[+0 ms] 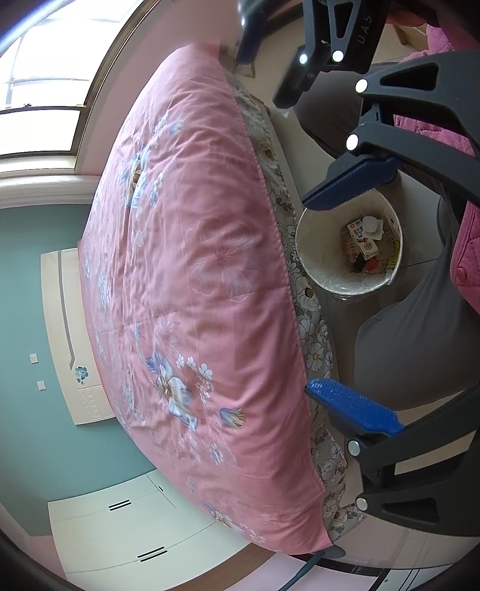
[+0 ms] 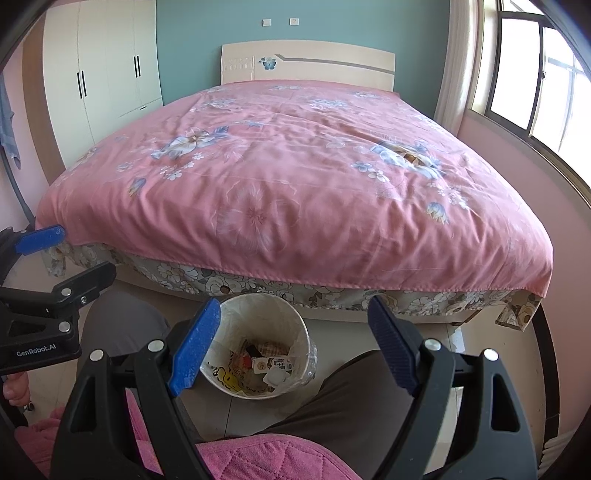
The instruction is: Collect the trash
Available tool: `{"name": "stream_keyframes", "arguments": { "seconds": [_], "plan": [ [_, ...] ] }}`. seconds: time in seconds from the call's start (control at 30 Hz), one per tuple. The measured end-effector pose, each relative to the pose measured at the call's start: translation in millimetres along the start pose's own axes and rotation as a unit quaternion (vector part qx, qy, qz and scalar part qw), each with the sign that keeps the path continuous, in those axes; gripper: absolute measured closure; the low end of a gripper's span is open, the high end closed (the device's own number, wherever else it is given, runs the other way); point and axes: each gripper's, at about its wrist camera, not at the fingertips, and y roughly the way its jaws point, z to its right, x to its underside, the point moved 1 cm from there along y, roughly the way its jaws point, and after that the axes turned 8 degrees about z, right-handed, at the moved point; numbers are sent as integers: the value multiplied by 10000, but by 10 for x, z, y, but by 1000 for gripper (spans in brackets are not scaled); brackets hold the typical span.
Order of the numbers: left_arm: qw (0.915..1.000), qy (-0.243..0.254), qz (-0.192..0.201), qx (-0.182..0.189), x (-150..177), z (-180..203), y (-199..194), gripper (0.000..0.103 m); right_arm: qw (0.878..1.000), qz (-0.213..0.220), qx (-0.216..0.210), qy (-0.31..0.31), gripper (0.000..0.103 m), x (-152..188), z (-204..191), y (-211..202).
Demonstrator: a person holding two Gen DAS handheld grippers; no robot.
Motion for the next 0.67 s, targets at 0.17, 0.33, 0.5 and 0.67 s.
{"name": "stream_keyframes", "arguments": {
  "seconds": [0.17,0.33,0.5,0.67],
  "plan": [
    [10000,5,-3,-8,-2,1,-1,9,10000,-11,-3,4,22,-6,-5,-3],
    [10000,27,22,13,-5,-1,-9,9,10000,-17,-10,-11,22,-5,-12,3],
    [10000,28,13,18,-10,-7,-11,9,10000,-22,-32,-15,22,-8,-15,1],
    [10000,33,8,19,-16,-35,-9,9,10000,-20,-41,-20,22,-8,-13,2]
  ]
}}
